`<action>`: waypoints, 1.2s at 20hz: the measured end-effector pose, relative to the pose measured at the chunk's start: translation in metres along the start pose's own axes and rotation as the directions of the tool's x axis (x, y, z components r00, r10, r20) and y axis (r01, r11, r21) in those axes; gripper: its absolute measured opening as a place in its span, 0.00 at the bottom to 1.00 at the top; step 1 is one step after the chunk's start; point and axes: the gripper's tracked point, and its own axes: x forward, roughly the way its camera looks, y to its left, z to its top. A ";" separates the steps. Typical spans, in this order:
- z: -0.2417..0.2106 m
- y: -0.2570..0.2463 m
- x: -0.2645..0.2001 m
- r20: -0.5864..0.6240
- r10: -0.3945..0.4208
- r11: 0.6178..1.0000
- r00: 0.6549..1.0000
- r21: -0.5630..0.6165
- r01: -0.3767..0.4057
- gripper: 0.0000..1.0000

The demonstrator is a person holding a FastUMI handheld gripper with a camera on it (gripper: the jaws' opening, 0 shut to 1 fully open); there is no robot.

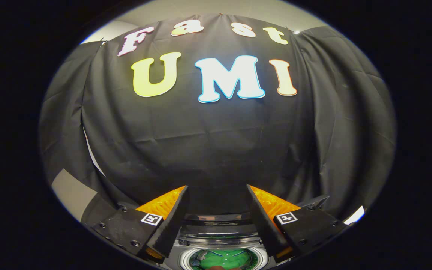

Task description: Put the clothes into the washing machine and then close the washing machine lid.

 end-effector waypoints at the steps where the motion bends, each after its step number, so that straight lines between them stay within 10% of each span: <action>1: 0.001 -0.002 0.005 0.005 -0.008 1.000 1.000 -0.016 0.008 0.95; 24: -0.018 0.001 0.012 -0.069 0.003 1.000 0.998 -0.007 -0.004 0.95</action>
